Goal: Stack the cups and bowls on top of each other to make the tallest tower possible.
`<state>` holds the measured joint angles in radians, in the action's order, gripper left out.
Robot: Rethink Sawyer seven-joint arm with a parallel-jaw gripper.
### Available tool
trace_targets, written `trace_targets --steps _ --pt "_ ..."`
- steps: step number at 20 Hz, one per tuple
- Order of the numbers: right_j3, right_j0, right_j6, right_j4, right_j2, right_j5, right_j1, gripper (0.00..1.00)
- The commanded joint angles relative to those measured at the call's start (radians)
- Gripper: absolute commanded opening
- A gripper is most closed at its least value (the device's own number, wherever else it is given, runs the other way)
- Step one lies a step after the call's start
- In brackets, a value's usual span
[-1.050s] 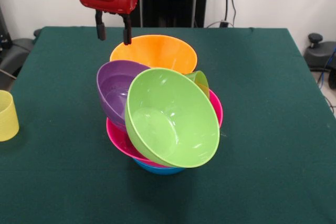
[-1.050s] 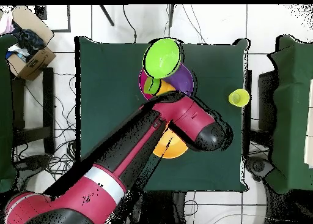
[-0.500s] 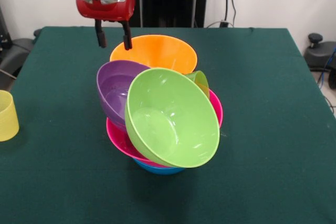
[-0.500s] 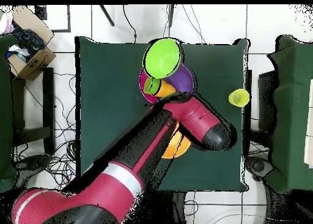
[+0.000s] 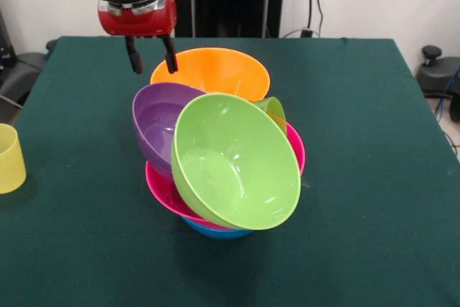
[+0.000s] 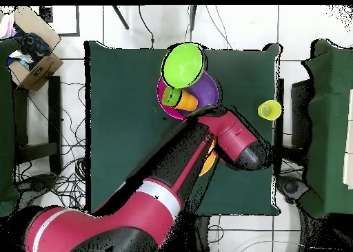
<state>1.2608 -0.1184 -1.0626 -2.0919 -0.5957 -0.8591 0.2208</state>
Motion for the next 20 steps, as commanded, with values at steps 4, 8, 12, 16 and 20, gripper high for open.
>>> trace_targets --steps 4,8,12,16,20 --pt "0.048 0.044 0.397 -0.049 0.245 -0.002 0.005 1.0" --pt "0.047 0.066 0.434 -0.037 0.281 0.004 0.014 1.0" --pt "0.047 0.088 0.464 -0.032 0.313 0.006 0.022 1.0" --pt "0.037 0.113 0.504 -0.03 0.347 0.014 0.018 1.0" --pt "0.033 0.122 0.515 -0.035 0.363 0.031 0.014 1.0"
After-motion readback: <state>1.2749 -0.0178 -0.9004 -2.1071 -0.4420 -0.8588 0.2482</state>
